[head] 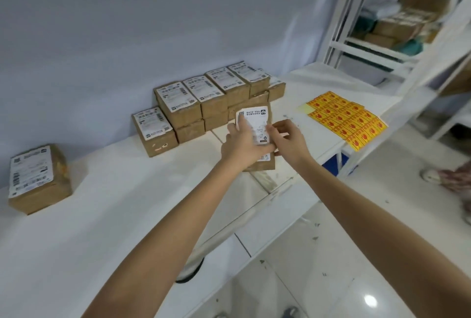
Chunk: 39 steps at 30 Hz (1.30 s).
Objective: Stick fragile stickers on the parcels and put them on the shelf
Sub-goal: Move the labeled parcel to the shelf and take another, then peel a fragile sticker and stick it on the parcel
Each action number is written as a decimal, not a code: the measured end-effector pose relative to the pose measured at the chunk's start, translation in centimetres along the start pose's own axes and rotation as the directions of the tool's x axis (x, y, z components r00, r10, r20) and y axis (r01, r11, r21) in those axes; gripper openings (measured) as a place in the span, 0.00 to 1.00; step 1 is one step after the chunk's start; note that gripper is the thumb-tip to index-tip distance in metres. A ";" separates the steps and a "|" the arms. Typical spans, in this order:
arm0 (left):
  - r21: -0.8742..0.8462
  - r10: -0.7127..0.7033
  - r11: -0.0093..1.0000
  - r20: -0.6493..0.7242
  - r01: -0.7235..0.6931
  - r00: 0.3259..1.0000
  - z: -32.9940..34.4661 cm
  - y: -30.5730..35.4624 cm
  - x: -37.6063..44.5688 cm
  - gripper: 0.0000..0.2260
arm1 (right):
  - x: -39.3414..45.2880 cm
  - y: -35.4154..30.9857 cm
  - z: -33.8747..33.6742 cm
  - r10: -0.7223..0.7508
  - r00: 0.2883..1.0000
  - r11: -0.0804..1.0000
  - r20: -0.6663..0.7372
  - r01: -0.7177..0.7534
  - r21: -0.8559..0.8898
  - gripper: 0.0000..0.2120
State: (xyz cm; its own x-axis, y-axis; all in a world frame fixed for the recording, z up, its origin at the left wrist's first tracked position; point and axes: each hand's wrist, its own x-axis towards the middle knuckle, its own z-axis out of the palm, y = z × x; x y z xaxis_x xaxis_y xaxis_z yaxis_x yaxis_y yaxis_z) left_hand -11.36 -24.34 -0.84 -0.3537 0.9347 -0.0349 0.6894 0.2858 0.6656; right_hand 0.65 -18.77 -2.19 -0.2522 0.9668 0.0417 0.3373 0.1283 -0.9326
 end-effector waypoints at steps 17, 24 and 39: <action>-0.543 -0.349 0.771 0.077 0.333 0.934 12.1 11.0 4.9 0.39 | 6.8 9.0 -15.5 0.018 0.981 0.974 0.192 0.027 -0.226 0.14; -0.617 -0.405 0.719 0.004 0.321 0.914 14.0 11.1 5.7 0.36 | 9.0 9.0 -14.7 -0.059 0.941 0.990 0.334 0.098 -0.102 0.12; -0.729 -0.308 0.678 -0.165 0.095 0.937 15.8 8.1 7.1 0.17 | 12.3 9.2 -13.2 -0.147 0.871 0.967 0.468 0.226 -0.118 0.09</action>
State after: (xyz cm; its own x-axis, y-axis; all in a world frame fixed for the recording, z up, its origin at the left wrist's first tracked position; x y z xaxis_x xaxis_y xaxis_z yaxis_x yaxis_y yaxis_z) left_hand 1.69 -12.07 -7.45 -0.6482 0.7527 -0.1152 -0.0266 0.1288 0.9913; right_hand 12.64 -2.76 -5.52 -0.6940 0.7200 0.0055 0.3760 0.3689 -0.8500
